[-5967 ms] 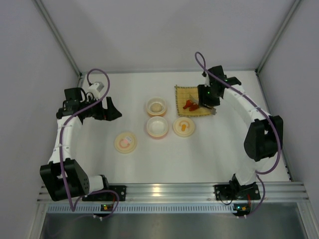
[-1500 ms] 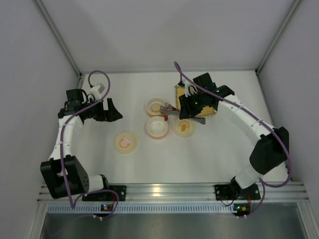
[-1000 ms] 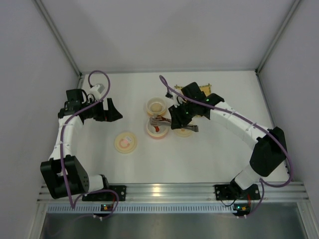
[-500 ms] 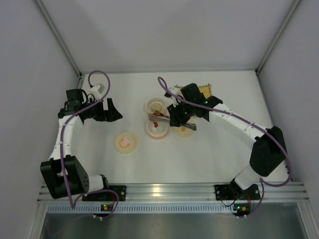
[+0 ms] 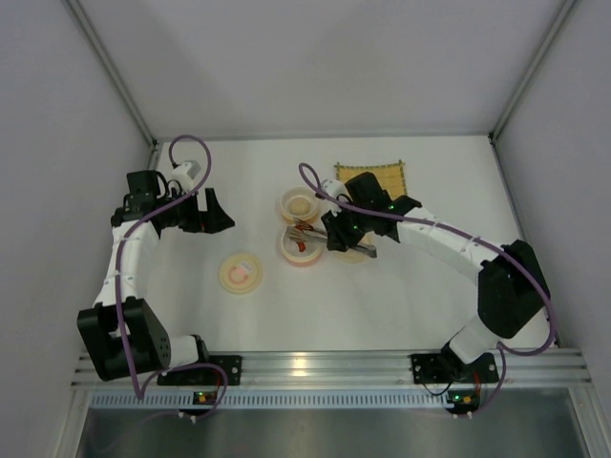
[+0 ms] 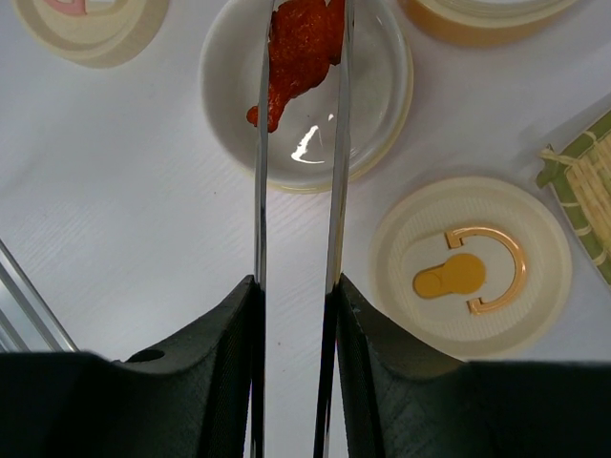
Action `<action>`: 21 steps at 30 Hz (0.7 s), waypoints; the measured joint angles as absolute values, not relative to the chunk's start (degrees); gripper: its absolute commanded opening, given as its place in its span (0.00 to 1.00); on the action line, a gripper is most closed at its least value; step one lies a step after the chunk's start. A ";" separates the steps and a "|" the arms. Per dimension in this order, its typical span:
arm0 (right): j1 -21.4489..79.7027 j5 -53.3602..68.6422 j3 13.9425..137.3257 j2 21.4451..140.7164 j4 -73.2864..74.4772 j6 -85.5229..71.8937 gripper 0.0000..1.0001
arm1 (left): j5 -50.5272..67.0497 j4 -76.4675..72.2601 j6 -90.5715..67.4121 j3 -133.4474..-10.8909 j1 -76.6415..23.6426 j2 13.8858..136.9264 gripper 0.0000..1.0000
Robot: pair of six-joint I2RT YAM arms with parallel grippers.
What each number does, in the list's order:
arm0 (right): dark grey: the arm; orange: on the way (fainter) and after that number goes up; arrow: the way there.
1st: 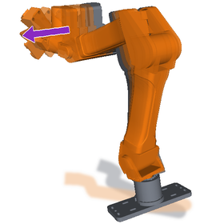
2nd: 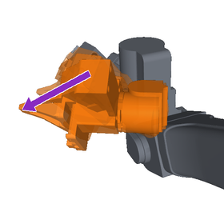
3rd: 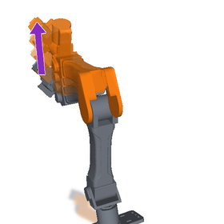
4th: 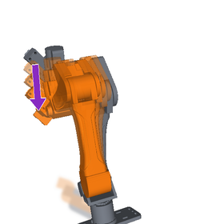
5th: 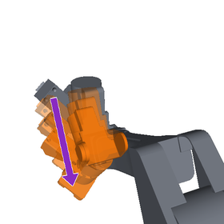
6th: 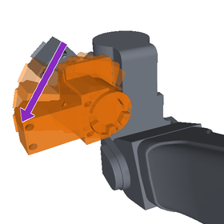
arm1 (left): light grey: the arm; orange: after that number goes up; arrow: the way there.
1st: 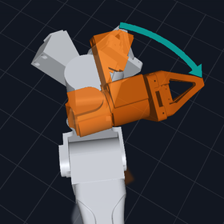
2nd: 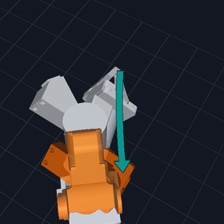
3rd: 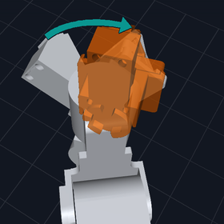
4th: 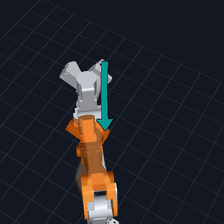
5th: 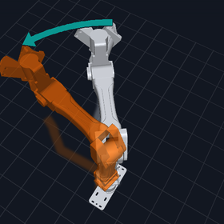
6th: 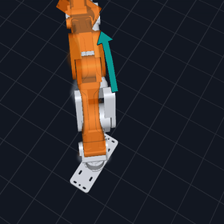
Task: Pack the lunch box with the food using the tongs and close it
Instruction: Place the fake food in the packing box.
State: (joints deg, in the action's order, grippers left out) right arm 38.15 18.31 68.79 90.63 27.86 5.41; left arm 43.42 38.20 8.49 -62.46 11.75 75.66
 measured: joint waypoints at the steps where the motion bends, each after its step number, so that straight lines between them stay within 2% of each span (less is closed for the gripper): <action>1: 38.17 18.26 68.42 90.63 27.55 5.45 0.22 | 43.42 38.20 8.51 -62.46 11.77 75.66 0.98; 3: 38.26 18.28 68.10 90.63 27.16 5.52 0.23 | 43.40 38.20 8.51 -62.46 11.77 75.68 0.98; 11: 38.81 18.48 67.90 90.65 25.61 5.52 0.37 | 43.20 38.20 8.71 -62.46 11.75 75.70 0.98; 21: 38.89 18.70 67.77 90.65 25.71 5.45 0.45 | 43.05 38.20 8.71 -62.46 11.75 76.16 0.99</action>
State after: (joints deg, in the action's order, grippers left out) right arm 38.89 18.70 67.77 90.65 25.71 5.45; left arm 43.05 38.20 8.71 -62.46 11.75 76.16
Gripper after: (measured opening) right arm 0.428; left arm 0.984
